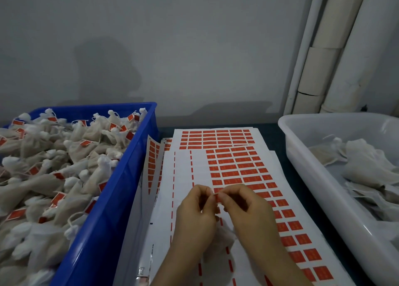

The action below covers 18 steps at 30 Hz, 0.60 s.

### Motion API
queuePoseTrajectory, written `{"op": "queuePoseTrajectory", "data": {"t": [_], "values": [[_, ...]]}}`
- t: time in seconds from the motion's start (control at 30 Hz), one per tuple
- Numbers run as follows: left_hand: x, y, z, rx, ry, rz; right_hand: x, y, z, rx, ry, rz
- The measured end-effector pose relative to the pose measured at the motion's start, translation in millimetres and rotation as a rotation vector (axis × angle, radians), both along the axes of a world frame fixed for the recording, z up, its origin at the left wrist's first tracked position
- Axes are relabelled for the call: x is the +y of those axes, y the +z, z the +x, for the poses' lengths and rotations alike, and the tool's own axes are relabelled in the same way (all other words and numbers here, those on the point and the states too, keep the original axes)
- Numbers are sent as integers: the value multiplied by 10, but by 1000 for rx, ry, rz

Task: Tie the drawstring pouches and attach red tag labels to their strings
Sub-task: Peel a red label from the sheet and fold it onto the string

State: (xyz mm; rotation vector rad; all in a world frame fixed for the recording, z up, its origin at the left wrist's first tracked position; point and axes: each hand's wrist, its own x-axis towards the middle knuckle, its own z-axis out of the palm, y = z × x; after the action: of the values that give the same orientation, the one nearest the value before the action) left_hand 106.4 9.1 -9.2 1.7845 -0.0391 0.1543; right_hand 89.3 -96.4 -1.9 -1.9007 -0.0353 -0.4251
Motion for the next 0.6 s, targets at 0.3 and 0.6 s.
{"op": "queuePoseTrajectory", "data": {"t": [0.3,0.6], "values": [[15,83,-6,6,-48,-156,-34,15,1,-17,-61,19],[20,105,-8,-8,-29,-209,1,35,0,-6,-35,21]]}}
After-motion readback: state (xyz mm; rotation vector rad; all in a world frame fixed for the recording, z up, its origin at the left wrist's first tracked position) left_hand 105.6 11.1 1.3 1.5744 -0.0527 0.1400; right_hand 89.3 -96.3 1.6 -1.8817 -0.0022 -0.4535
